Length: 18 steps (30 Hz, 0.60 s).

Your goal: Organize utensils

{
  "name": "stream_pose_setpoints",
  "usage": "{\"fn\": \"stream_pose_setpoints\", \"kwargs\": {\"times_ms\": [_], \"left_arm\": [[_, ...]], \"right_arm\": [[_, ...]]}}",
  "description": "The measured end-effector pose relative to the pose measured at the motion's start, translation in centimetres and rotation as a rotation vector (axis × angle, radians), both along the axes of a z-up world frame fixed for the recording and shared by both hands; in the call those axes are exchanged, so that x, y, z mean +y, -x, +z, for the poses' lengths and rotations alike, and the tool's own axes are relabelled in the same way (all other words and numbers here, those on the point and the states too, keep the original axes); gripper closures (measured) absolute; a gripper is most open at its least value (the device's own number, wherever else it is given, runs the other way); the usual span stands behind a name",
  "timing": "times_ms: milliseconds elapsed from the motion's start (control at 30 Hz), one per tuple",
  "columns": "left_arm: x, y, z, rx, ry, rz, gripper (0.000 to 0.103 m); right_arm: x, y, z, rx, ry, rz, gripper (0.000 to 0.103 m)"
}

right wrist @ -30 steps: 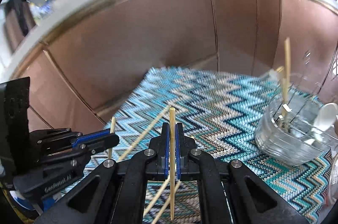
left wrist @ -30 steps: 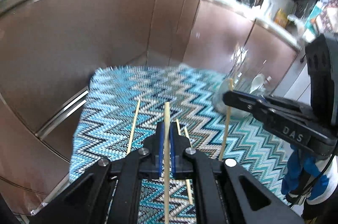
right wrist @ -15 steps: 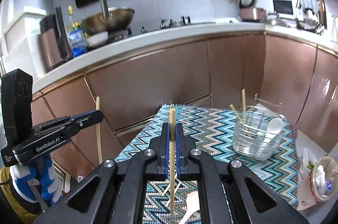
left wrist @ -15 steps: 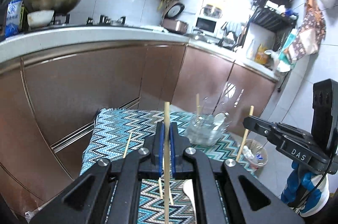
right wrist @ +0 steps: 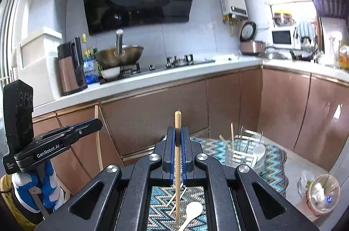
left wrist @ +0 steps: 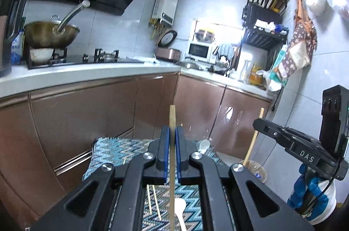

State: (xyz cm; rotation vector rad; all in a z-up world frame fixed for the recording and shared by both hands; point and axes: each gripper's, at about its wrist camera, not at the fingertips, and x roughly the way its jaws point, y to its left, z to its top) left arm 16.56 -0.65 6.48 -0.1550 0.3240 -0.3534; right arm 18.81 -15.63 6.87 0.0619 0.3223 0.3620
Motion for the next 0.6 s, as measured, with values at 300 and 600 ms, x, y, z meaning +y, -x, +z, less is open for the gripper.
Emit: {"fn": "stream_pose_setpoints", "kwargs": {"times_ms": [300, 600], "left_arm": [[-4.0, -4.9, 2.5, -0.039, 0.04, -0.047, 0.098], [-9.6, -14.8, 2.8, -0.065, 0.107, -0.08, 0.098]], "right_arm": [[-2.2, -2.6, 2.3, -0.095, 0.015, -0.023, 0.098], [-6.7, -9.9, 1.6, -0.16, -0.009, -0.046, 0.098]]}}
